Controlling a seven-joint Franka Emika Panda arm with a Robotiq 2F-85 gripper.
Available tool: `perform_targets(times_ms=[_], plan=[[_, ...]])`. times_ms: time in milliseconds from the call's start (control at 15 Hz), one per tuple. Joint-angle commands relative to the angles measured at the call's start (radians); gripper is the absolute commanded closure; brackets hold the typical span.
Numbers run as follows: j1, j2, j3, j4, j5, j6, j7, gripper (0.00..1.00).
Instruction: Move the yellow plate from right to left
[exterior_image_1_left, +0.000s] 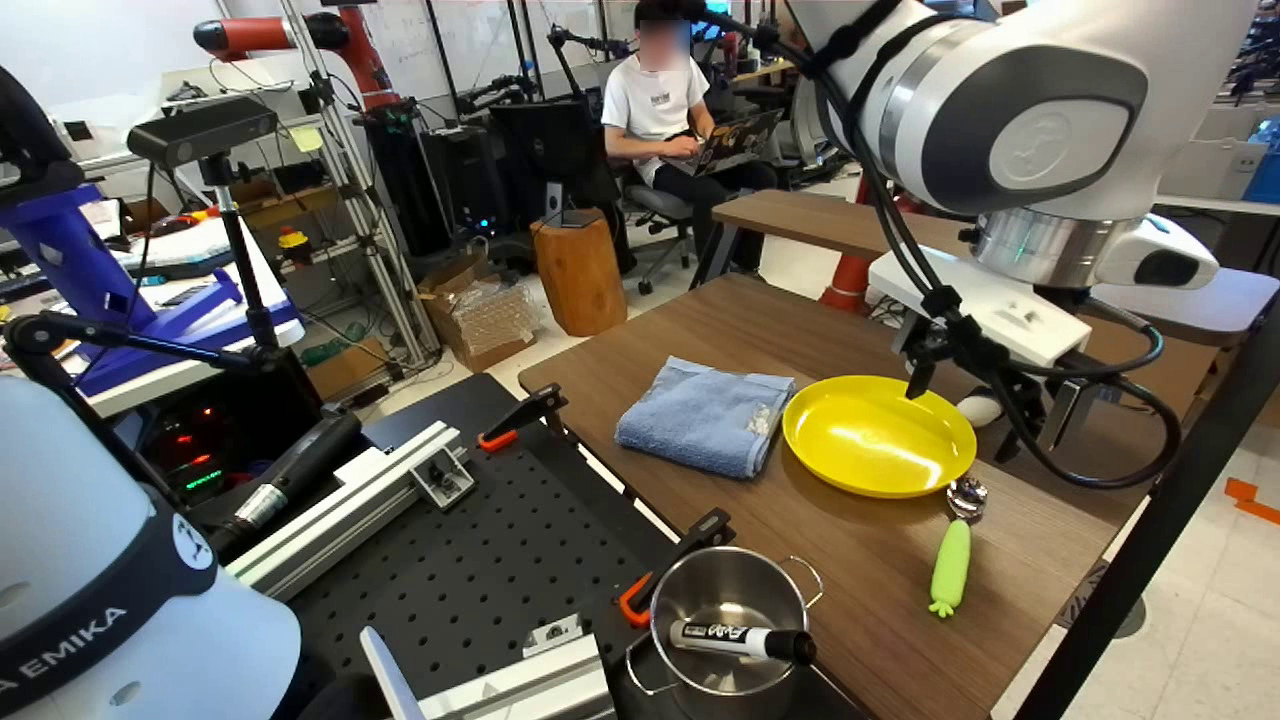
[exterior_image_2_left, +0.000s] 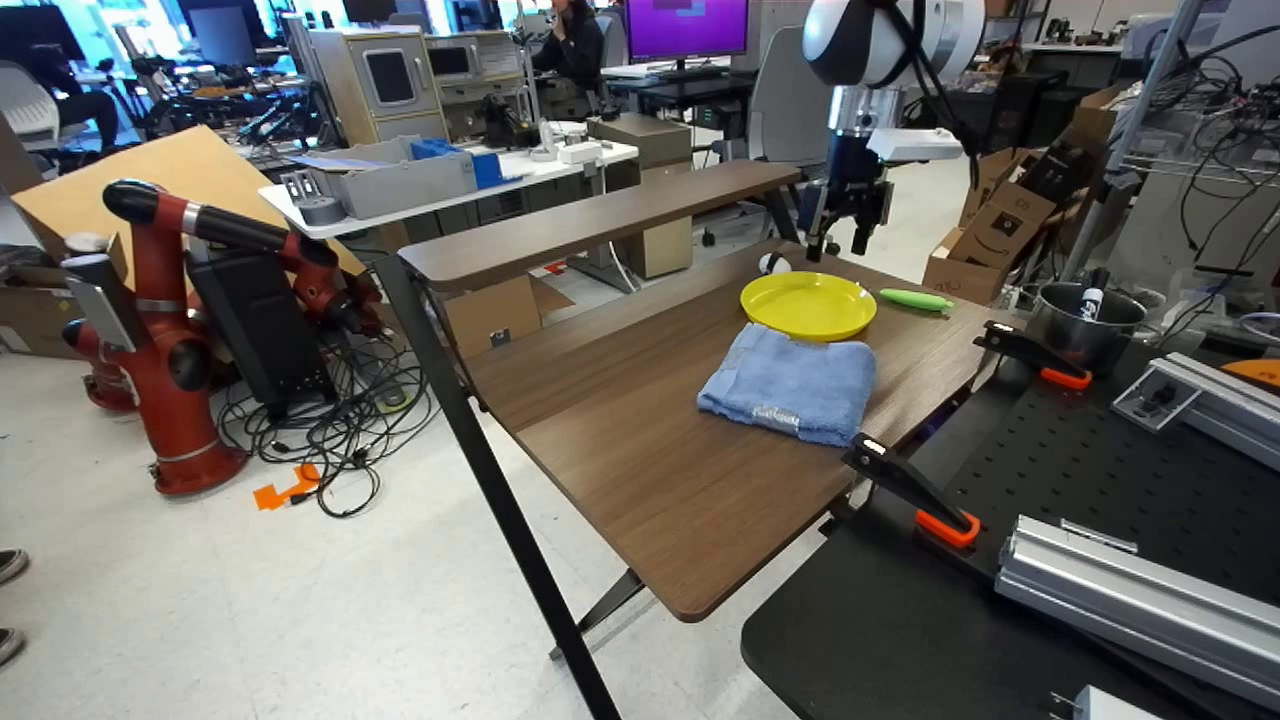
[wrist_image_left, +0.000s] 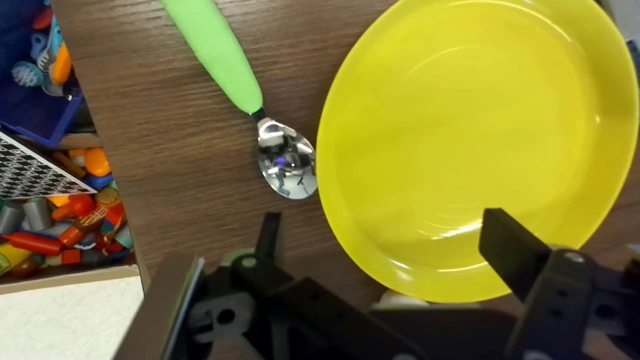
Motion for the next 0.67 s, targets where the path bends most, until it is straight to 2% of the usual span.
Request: perform_targets(times_ms=[0, 467, 533, 600], plan=[[-0.018, 0.051, 0.014, 0.054, -0.056, 0.014, 0.018, 0.0], [-0.019, 0.126, 0.017, 0.118, -0.086, 0.013, 0.031, 0.0], [-0.024, 0.133, 0.021, 0.126, -0.084, 0.007, 0.024, 0.25], [-0.023, 0.14, 0.021, 0.132, -0.085, 0.008, 0.025, 0.28]])
